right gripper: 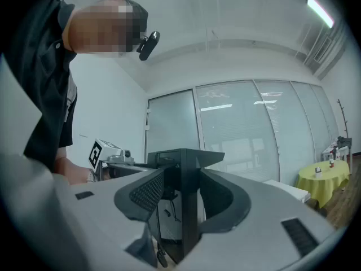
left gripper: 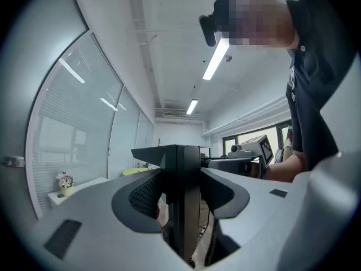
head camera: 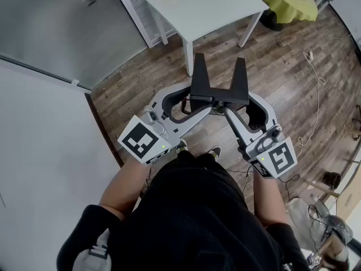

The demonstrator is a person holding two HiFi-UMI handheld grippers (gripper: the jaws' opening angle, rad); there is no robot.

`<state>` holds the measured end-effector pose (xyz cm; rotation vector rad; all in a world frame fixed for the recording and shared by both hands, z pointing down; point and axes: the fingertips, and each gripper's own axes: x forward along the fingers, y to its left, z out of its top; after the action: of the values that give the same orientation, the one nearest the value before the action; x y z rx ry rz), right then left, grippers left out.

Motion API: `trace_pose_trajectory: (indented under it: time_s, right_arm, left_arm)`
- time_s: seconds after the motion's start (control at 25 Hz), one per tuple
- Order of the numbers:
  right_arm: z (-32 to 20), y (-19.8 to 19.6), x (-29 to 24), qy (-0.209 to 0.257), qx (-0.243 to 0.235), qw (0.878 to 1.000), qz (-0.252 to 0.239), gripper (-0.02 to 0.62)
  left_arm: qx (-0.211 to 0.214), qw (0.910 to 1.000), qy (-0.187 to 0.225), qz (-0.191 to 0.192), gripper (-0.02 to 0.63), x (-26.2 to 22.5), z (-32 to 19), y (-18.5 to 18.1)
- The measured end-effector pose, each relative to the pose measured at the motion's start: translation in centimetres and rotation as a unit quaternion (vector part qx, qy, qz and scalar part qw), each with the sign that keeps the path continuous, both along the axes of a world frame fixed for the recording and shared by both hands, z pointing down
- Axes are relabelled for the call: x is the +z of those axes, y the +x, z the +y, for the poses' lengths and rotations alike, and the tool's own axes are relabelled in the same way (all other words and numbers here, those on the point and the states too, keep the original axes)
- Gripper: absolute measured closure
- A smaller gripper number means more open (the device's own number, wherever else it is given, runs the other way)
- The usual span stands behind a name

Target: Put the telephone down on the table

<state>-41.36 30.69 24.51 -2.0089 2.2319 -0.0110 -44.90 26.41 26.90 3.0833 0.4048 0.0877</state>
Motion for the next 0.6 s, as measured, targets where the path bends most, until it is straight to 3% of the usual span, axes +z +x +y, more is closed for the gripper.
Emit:
trace_pose_trajectory:
  time_s: [0.6]
  right_arm:
    - [-0.5, -0.7, 0.8, -0.014, 0.009, 1.0, -0.002, 0.38]
  left_arm:
    - [-0.002, 0.9999, -0.011, -0.006, 0.389, 0.7, -0.6, -0.7]
